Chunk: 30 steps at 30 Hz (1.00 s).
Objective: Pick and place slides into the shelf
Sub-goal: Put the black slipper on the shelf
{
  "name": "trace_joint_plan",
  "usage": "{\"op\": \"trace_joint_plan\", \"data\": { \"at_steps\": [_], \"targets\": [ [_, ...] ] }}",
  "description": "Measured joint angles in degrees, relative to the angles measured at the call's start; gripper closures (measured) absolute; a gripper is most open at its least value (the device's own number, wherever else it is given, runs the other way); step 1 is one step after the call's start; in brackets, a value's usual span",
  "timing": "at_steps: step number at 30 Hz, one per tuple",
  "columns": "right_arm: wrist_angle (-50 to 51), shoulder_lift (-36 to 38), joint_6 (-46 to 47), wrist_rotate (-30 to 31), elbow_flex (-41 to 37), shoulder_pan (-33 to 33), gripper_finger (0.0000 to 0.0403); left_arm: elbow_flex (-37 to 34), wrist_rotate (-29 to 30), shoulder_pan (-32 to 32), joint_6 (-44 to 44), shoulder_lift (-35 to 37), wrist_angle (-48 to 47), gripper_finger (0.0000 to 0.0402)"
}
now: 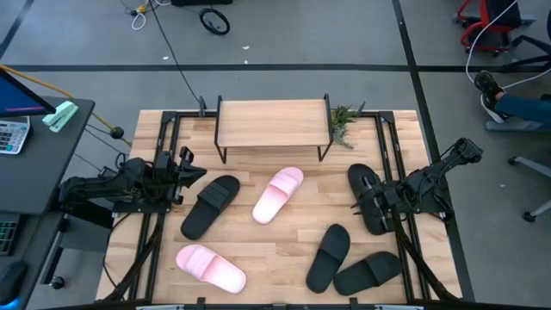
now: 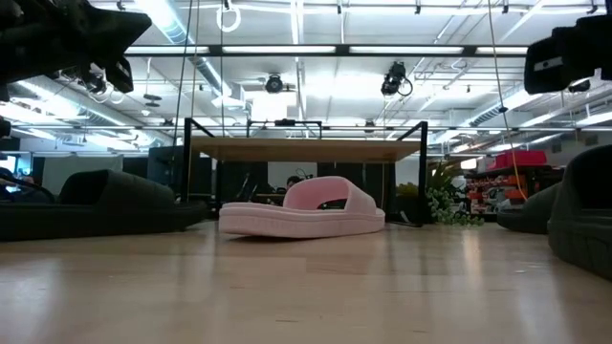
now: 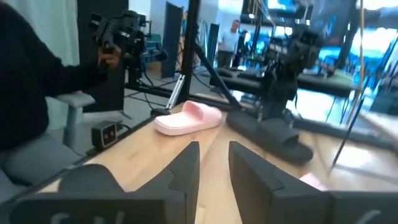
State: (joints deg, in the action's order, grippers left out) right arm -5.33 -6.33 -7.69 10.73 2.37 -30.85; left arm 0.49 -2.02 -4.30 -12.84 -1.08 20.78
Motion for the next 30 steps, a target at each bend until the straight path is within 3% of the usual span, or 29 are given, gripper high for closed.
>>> {"op": "trace_joint_plan", "data": {
  "at_steps": [4,11,15,21,26,30],
  "targets": [
    [-4.27,0.02,-0.46,-3.95,0.02,-0.01,0.0311,0.00,1.18,0.00,0.02,-0.01,0.72,0.0387],
    [-13.02,-0.04,12.35,-4.89,0.07,0.00,0.0311,0.00,3.54,-0.02,1.09,-0.02,2.03,0.0382],
    [-12.84,-0.04,11.15,-0.05,0.07,0.54,0.0311,0.01,6.65,-0.02,6.04,-0.02,3.03,0.0388],
    [-12.66,-1.32,17.69,5.90,0.82,1.66,0.0311,0.02,10.40,-0.02,6.41,0.00,5.53,0.0386],
    [-7.84,-7.54,18.80,9.28,10.72,2.97,0.0311,0.02,10.76,-0.02,7.50,0.00,6.96,0.0382],
    [-0.76,-20.01,16.13,9.24,24.17,2.99,0.0311,0.02,12.16,-0.02,7.23,0.00,8.34,0.0389]
  ]
}}
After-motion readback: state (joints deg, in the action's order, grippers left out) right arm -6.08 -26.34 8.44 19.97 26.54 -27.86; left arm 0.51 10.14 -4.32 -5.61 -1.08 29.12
